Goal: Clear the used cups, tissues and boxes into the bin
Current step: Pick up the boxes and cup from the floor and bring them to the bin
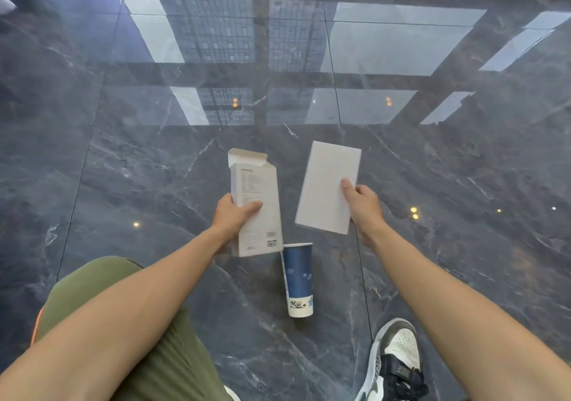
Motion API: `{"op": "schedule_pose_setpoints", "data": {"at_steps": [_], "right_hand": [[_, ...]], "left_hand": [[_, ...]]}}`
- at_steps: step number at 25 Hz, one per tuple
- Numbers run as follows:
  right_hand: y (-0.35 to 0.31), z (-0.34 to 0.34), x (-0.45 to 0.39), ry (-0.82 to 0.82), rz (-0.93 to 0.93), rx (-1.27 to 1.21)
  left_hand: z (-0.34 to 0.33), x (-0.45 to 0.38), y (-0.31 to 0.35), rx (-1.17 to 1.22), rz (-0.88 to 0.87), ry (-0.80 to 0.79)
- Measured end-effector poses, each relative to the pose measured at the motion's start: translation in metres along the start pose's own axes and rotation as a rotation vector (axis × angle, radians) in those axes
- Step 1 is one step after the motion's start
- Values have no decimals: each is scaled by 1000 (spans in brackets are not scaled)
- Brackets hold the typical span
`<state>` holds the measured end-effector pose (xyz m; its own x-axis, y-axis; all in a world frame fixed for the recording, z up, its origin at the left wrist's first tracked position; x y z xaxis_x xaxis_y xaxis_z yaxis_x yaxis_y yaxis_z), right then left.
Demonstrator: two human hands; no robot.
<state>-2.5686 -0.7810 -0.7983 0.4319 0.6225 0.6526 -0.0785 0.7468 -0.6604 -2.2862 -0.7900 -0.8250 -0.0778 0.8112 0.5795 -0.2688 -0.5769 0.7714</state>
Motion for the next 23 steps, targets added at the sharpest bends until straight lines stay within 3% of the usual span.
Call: {"op": "schedule_pose_setpoints", "data": {"at_steps": [4, 10, 13, 15, 17, 18, 23], "right_hand": [[4, -49, 20, -240, -45, 14], [23, -83, 36, -282, 5, 126], [40, -79, 36, -192, 27, 190], [61, -75, 37, -222, 137, 505], [79, -74, 42, -320, 244, 889], [85, -75, 43, -351, 274, 968], [74, -74, 36, -414, 267, 960]], "left_hand": [[-7, 8, 12, 243, 28, -90], [1, -1, -15, 266, 76, -301], [8, -3, -18, 202, 85, -90], [15, -2, -19, 152, 85, 85], [18, -3, -21, 168, 96, 144], [18, -3, -23, 174, 99, 142], [13, 10, -18, -36, 17, 181]]}}
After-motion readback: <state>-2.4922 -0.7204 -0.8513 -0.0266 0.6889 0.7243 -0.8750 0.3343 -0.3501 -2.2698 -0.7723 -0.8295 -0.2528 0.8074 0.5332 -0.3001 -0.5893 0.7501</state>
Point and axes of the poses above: each hand's wrist, its own x-axis away from the middle knuckle, its own z-axis out of the back of the hand, y = z × x, the point moved 1 cm from there along -x, towards the middle knuckle, and after that the axes turned 6 degrees about -z, right-handed, at the moved point
